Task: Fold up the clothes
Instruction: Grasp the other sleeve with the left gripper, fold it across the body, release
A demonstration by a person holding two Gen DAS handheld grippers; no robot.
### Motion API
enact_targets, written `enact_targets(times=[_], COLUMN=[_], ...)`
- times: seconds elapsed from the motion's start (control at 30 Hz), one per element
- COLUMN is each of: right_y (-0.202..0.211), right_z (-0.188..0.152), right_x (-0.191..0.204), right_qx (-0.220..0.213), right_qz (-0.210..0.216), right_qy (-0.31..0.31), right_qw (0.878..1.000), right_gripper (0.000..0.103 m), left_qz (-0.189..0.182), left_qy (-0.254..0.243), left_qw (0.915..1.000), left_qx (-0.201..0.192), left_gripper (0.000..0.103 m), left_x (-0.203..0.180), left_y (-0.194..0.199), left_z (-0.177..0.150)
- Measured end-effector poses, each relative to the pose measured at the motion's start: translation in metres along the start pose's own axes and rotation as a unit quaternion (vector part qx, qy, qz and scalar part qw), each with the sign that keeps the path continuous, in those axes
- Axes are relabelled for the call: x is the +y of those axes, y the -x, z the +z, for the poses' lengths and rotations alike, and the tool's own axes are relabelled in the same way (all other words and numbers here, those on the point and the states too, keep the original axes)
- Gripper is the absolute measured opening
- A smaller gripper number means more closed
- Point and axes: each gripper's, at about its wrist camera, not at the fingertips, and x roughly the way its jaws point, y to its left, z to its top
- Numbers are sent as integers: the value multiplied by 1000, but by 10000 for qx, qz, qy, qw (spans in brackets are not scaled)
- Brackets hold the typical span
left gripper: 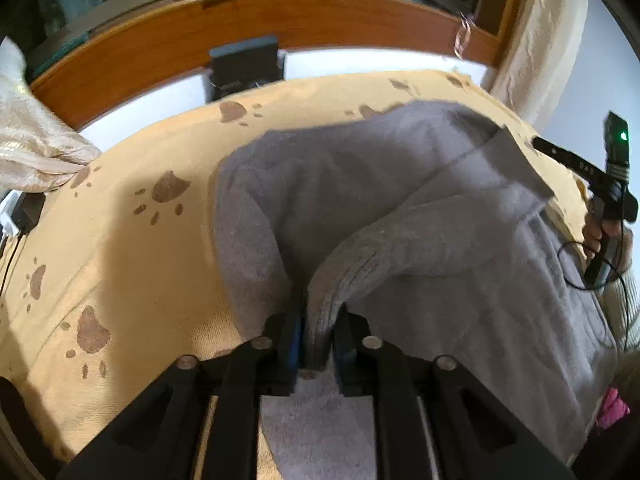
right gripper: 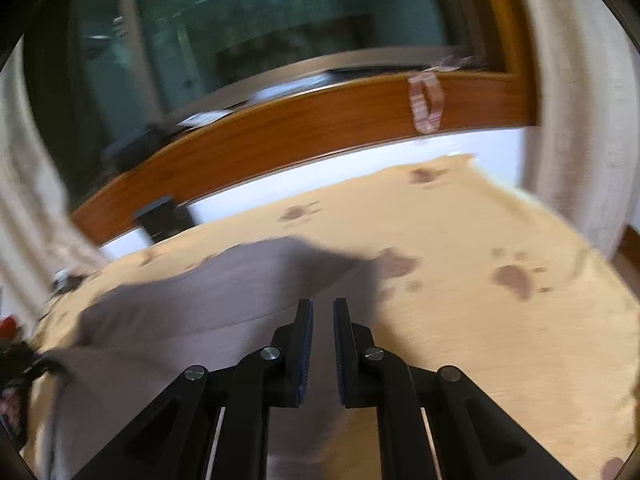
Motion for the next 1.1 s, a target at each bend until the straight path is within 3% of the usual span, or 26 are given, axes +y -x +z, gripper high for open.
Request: enact_targets(times=[0.07, 0.1, 0.23, 0.37, 0.47, 0.7, 0.8, 0.97, 1.1], right_y=[-11, -20, -37, -45, -44, -43, -42, -41, -41], right_z=[-2, -6, -17, -19, -18, -14, -12, -12, -13], right_x=[7, 10, 21, 10, 3, -1, -3, -4, -5], right_qx=[386, 688, 983, 1154, 1097, 1070, 1058, 1049, 1043], right_qz=[643, 968, 419, 390, 170, -217, -383, -388, -347], right_qy=[30, 8, 379, 100, -8, 79, 117, 75, 25], right_qw=[9972, 9929, 9936, 9925, 9938, 9940, 9936, 9937, 9939], right_gripper=[12, 13, 13, 13, 13, 13, 13, 13, 13], left_qz=[205, 258, 418, 576, 485, -349, -174, 637, 240], left_qy=[-138, -180, -225, 10, 277, 503, 158, 4, 403], left_qw=[9997, 9995, 9989, 9983, 9984, 9979, 9997, 9972, 9988], left_qx=[44, 38, -20, -38, -55, -195, -76, 385, 172], left_gripper=[57, 64, 81, 82, 82, 82, 82, 82, 82], left_x=[-3, -3, 3, 18, 26, 10, -9, -13, -3], left_y=[3, 5, 17, 24, 26, 36, 35, 13, 19], left_z=[1, 1, 1, -2, -8, -18, -20, -24, -27])
